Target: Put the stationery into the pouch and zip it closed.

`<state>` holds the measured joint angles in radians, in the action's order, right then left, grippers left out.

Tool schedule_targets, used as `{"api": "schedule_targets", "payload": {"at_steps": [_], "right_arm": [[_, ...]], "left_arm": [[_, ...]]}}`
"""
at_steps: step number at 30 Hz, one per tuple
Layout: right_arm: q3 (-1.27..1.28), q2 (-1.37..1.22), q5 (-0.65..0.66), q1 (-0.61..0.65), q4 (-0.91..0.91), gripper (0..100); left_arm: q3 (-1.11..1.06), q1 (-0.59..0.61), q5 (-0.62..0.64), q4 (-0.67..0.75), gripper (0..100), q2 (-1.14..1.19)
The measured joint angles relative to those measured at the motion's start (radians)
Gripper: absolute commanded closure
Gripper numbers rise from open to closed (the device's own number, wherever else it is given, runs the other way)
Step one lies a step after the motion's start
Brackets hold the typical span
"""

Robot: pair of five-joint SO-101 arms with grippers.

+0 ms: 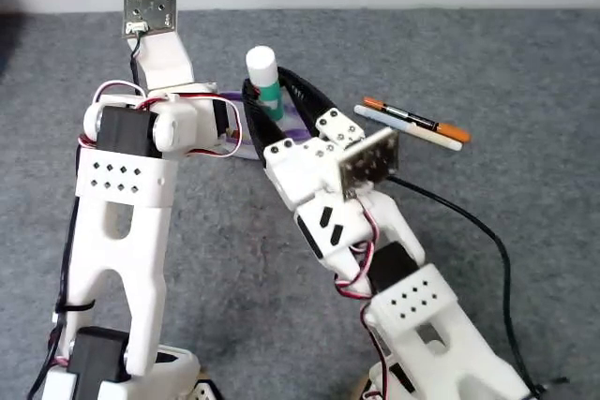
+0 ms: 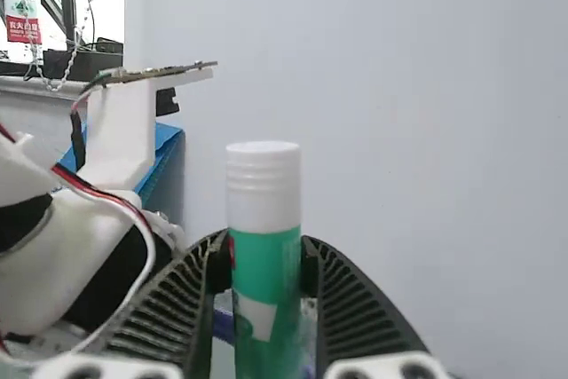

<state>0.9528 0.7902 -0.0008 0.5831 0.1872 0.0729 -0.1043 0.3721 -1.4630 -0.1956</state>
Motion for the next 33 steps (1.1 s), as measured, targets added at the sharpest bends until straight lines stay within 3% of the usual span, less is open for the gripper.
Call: {"api": "schedule_targets", "payload": {"at_steps": [8, 16, 26, 33], "right_arm": [[0.0, -0.095, -0.005, -0.009, 0.0, 98.0], [-0.038, -0.101, -0.005, -0.017, -0.084, 81.3], [-0.155, -0.012, -0.04, -0.026, -0.319, 85.5], [-0.334, -0.012, -0.187, -0.198, -0.542, 86.5]], "left_arm": [[0.0, 0.0, 0.0, 0.0, 97, 0.0], [0.0, 0.0, 0.0, 0.0, 97, 0.0], [0.0, 0.0, 0.0, 0.0, 97, 0.0], [0.0, 0.0, 0.0, 0.0, 97, 0.0]]}}
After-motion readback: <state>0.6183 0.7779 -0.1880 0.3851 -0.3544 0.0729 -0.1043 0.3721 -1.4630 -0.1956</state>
